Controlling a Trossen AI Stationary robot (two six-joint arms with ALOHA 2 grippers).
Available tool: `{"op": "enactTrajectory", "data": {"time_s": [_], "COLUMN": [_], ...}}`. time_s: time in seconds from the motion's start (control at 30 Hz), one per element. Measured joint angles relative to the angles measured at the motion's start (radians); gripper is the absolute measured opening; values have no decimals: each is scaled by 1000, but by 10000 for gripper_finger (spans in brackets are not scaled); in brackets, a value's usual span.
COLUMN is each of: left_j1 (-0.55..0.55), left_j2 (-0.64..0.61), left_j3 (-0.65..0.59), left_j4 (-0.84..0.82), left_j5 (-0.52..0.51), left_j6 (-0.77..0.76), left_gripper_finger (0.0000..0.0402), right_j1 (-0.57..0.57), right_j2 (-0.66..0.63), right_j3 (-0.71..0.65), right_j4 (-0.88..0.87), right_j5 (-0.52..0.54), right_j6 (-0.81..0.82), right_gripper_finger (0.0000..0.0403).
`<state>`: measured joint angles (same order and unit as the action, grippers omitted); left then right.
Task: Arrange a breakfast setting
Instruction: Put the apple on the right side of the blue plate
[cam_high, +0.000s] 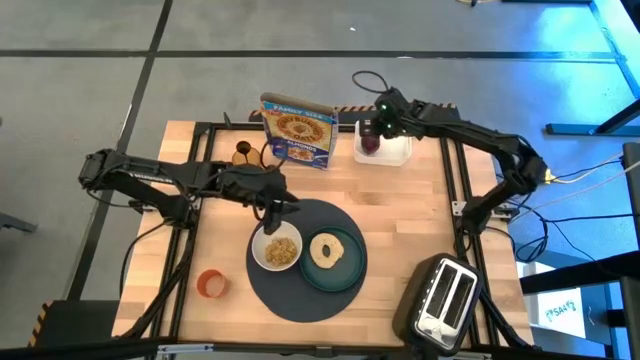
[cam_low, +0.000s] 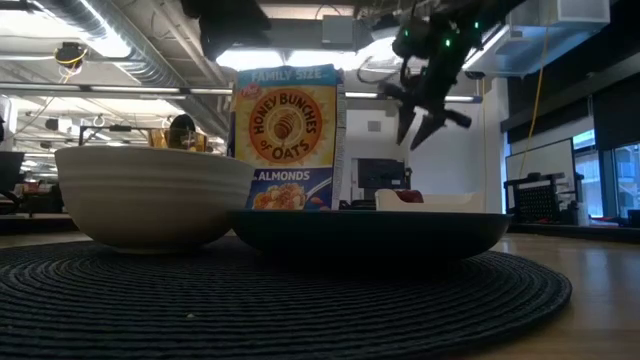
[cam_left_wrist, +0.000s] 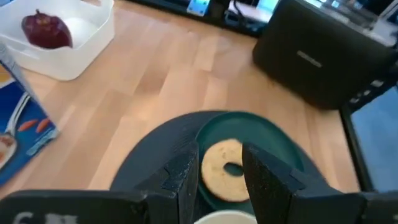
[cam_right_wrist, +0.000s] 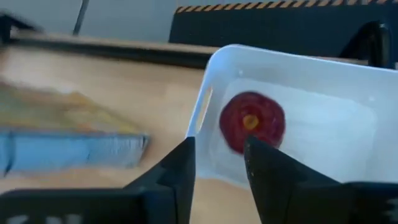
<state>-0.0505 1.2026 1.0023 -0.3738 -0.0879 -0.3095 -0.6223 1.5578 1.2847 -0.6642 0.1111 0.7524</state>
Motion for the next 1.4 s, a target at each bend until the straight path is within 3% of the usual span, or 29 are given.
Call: {"op": "enactTrajectory", "data": {"time_s": [0.27, 0.53, 0.77, 0.87, 1.0, 1.4], "left_j1": [38, 54, 74, 81, 84, 84], "left_j2": [0, 0, 0, 0, 0, 0], "left_j3": [0, 0, 0, 0, 0, 0], "left_j4": [-121, -124, -123, -121, -121, -120], "left_j5": [0, 0, 0, 0, 0, -4], "left_j6": [7, 25, 25, 26, 30, 58], "left_gripper_finger": [118, 118, 118, 118, 118, 118], "right_j1": [-31, -31, 14, 30, 26, 13], "right_j2": [108, 142, 142, 142, 150, 233], "right_j3": [30, 88, 88, 88, 88, 88], "right_j4": [-4, -102, -65, -42, -39, -18], "right_j5": [26, 8, 75, 161, 176, 78], "right_j6": [4, 85, 415, 532, 701, 874], "right_gripper_finger": [116, 115, 115, 115, 115, 115]}}
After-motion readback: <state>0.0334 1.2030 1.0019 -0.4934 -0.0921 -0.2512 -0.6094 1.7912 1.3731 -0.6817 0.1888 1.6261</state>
